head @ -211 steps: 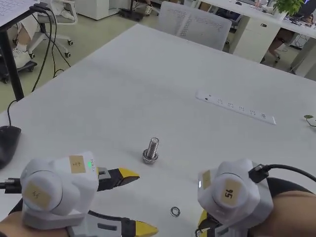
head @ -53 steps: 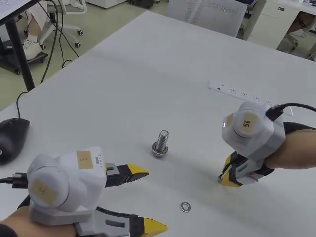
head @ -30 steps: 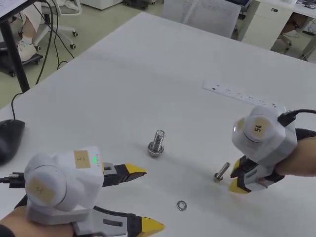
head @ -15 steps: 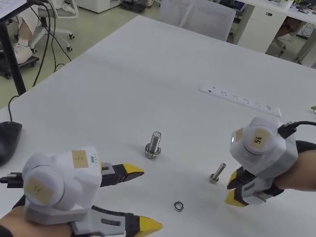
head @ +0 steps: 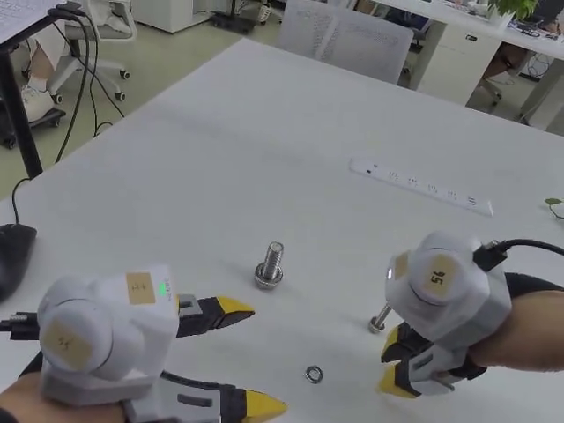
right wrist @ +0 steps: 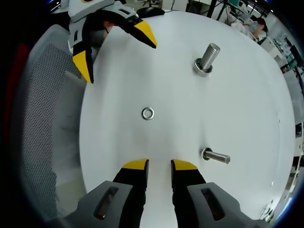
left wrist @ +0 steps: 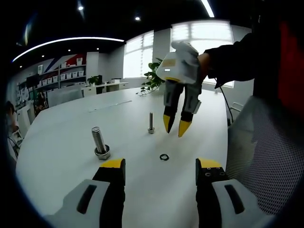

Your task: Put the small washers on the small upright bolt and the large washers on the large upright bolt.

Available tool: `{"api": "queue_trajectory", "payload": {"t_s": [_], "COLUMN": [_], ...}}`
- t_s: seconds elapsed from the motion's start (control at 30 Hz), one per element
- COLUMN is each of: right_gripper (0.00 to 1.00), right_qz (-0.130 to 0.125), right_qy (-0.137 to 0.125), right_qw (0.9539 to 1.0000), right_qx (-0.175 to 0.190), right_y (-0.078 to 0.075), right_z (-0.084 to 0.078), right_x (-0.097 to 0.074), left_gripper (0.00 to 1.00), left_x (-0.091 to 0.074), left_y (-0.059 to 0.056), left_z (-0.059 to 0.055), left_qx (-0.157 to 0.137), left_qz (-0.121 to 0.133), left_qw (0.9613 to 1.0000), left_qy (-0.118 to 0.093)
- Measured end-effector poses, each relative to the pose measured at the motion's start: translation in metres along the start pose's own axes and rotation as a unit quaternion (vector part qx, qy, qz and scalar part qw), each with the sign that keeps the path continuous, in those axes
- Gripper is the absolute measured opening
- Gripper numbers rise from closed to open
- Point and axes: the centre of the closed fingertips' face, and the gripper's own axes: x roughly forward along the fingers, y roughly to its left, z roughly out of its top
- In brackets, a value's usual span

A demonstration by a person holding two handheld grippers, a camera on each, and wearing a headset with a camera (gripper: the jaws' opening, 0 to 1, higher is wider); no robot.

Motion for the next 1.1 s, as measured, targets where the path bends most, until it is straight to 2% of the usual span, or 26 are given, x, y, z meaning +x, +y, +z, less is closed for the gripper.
{"api": "queue_trajectory", "payload": {"t_s": [0.2,0.4,0.63,0.8,1.1], "right_gripper": [0.20,0.21,0.20,0.20,0.20], "right_qz": [0.005,0.008,0.017,0.016,0.016], "right_qy": [-0.004,-0.010,-0.012,-0.010,-0.003], "right_qw": [0.9999,0.9994,0.9983,0.9978,0.9976], "right_qx": [-0.014,-0.033,-0.054,-0.064,-0.067], "right_y": [0.003,0.004,0.012,0.012,0.012], "right_z": [0.012,0.032,0.050,0.056,0.058], "right_x": [0.002,0.004,0.011,0.016,0.023], "left_gripper": [0.59,0.59,0.59,0.59,0.59], "left_x": [0.000,0.000,-0.002,-0.004,-0.005], "left_y": [0.001,0.002,0.002,0.002,0.002], "left_z": [0.002,0.004,0.007,0.007,0.007], "left_qx": [0.001,0.002,0.002,0.003,0.003], "left_qz": [0.001,0.001,0.002,0.004,0.007], "left_qw": [1.0000,1.0000,1.0000,1.0000,0.9999], "left_qy": [-0.001,-0.002,-0.005,-0.006,-0.009]}}
